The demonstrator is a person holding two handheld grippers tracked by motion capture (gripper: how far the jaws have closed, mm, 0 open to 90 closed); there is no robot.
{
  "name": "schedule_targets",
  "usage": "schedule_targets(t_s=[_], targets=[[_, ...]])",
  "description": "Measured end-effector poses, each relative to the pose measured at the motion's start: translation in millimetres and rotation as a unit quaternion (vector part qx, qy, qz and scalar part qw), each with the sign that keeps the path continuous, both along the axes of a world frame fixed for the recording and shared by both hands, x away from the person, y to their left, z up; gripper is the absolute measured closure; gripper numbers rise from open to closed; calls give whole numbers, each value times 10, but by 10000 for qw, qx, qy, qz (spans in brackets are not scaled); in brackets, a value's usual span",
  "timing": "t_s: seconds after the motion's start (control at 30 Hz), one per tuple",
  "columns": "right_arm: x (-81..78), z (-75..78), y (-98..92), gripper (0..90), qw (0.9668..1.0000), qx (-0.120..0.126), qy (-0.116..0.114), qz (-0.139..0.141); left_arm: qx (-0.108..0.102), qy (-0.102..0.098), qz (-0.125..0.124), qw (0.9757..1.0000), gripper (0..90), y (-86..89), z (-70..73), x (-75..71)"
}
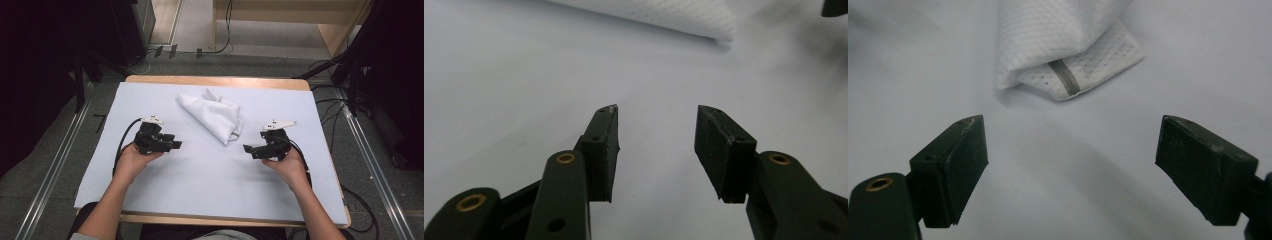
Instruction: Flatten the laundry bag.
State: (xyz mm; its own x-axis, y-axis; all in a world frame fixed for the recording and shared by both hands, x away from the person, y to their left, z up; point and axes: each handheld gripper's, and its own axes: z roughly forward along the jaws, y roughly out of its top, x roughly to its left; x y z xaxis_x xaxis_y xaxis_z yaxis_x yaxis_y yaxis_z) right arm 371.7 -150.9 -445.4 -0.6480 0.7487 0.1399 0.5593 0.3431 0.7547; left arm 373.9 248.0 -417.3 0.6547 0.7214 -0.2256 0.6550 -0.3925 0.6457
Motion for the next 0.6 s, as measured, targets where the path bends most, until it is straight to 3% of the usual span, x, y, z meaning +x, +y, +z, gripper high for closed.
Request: schedule_targets(t_s=[0.1, 0.13, 0.17, 0.23, 0.33, 0.4, 0.5, 0.6], targets=[[-11, 0, 0, 189, 10000, -7, -22, 59, -15, 32, -10, 10000, 481, 13, -7, 15], [-15, 6, -10, 221, 9999, 37, -33, 111, -45, 196, 38, 9998, 395, 13, -21, 54], [-16, 8, -18, 260, 9998, 91, -13, 175, -134, 265, 14, 9996, 386, 16, -25, 61], [-11, -4, -24, 272, 9995, 188, 111, 212, -255, 284, -88, 9992, 360, 13, -22, 65], [-7, -13, -20, 277, 9995, 206, 165, 200, -208, 256, -99, 9994, 328, -3, -13, 64], [-13, 1, -20, 287, 9995, 238, 141, 146, -145, 287, -166, 9993, 317, -19, -27, 69], [-30, 25, -25, 292, 9996, 270, 71, 103, -211, 286, -196, 9992, 236, -35, -30, 81], [-34, 30, -29, 295, 9997, 241, 60, 81, -173, 191, -250, 9994, 243, -45, -26, 73]])
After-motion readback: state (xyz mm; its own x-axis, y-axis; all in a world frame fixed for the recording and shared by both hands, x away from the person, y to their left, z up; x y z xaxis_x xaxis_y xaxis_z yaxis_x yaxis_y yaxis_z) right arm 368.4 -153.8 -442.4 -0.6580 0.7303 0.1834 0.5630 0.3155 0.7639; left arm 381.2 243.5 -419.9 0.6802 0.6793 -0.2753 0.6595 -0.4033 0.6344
